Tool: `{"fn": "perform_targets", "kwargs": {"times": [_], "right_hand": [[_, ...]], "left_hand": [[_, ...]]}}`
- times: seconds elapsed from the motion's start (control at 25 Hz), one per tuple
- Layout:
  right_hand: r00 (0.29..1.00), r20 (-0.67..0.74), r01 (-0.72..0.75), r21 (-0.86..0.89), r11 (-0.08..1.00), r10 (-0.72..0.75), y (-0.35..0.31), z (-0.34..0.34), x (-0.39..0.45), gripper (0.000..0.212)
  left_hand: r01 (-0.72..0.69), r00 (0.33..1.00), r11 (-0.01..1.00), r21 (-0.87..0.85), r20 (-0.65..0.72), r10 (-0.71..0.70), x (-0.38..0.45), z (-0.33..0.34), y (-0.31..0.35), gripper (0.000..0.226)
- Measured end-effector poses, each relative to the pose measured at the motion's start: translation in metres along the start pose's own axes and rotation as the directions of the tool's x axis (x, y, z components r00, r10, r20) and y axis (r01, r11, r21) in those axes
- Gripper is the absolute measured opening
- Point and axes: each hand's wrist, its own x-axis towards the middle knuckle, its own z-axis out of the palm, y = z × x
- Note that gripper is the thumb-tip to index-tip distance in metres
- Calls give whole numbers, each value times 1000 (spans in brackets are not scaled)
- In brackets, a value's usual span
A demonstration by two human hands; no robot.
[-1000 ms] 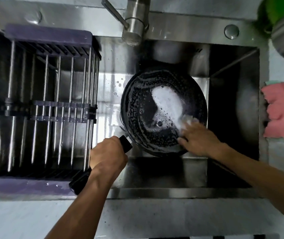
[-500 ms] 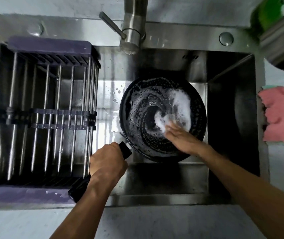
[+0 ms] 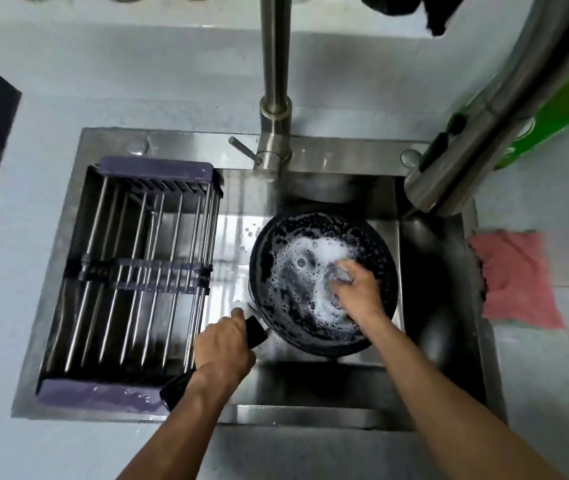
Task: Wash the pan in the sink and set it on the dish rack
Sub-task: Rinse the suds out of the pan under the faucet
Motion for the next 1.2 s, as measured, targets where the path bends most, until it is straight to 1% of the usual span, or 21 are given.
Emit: {"fn": "perform_targets", "kwargs": {"times": [0.04, 0.08, 0.12, 0.2, 0.24, 0.28, 0.32, 0.4, 0.44, 0.52, 0.6, 0.68, 0.76, 0.8, 0.88, 0.92, 0.96, 1.04, 1.08, 1.12, 1.2], "right_hand": [[999, -16, -37, 148, 988, 40, -14, -16, -9, 40], [998, -24, -57, 234, 970, 64, -25, -29, -17, 38], [996, -25, -72, 281, 957, 82, -36, -42, -26, 36], [995, -10, -90, 325, 941, 98, -57, -58, -40, 33], [995, -7, -92, 338, 937, 100, -66, -64, -44, 34], [994, -4, -98, 353, 931, 106, -74, -67, -47, 34], [995, -5, -95, 370, 924, 105, -80, -69, -50, 34], [995, -23, -84, 377, 922, 100, -84, -74, -57, 32], [995, -26, -83, 379, 921, 101, -85, -75, -61, 30], [993, -44, -80, 393, 916, 105, -84, -79, -69, 29], [990, -48, -98, 430, 897, 131, -85, -81, -70, 31], [990, -49, -93, 462, 882, 130, -91, -78, -63, 20], [988, -63, -92, 483, 871, 139, -105, -74, -57, 6], [988, -66, -91, 499, 862, 143, -110, -70, -54, 6], [984, -90, -79, 549, 832, 154, -117, -68, -49, 16], [981, -106, -69, 589, 805, 162, -120, -68, -50, 13], [983, -103, -48, 646, 762, 150, -120, -66, -53, 6], [982, -117, -22, 713, 701, 150, -120, -67, -63, 13], [977, -131, -25, 710, 704, 167, -123, -68, -69, 20], [972, -170, -18, 638, 770, 164, -117, -70, -66, 25], [970, -235, 47, 452, 891, 68, -112, -76, -60, 22]], "left_hand": [[-29, 999, 999, -20, -46, 28, -8, -17, -2, 46], [-78, 983, 995, -67, -169, 66, -12, -38, -3, 43], [-144, 935, 983, -115, -341, 97, -14, -66, -3, 38], [-290, 713, 956, -52, -677, 180, -3, -132, 1, 39], [-302, 627, 952, 42, -743, 232, 8, -163, 8, 44], [-294, 607, 946, 137, -738, 296, 21, -188, 15, 48], [-274, 651, 937, 215, -676, 346, 33, -204, 19, 49], [-279, 807, 911, 303, -441, 393, 45, -215, 22, 43], [-275, 857, 900, 339, -337, 389, 47, -214, 18, 41], [-267, 861, 887, 377, -320, 396, 43, -215, 11, 40], [-246, 812, 917, 315, -450, 372, 30, -212, 12, 39], [-367, 747, 930, -34, -607, 272, 3, -184, 22, 34], [-463, 812, 763, -452, -561, 160, -29, -148, 45, 32], [-477, 841, 673, -565, -515, 164, -38, -131, 59, 32], [-535, 837, 541, -649, -496, 232, -35, -108, 95, 30], [-577, 814, 477, -663, -514, 270, -29, -106, 115, 33], [-571, 821, 435, -696, -494, 286, -21, -105, 133, 37], [-460, 885, 352, -815, -389, 255, -5, -116, 159, 42], [-334, 934, 255, -907, -283, 218, 4, -119, 165, 38], [-197, 967, 129, -972, -172, 187, 5, -125, 168, 32], [-33, 993, -35, -999, -37, 115, -8, -131, 174, 29]]}}
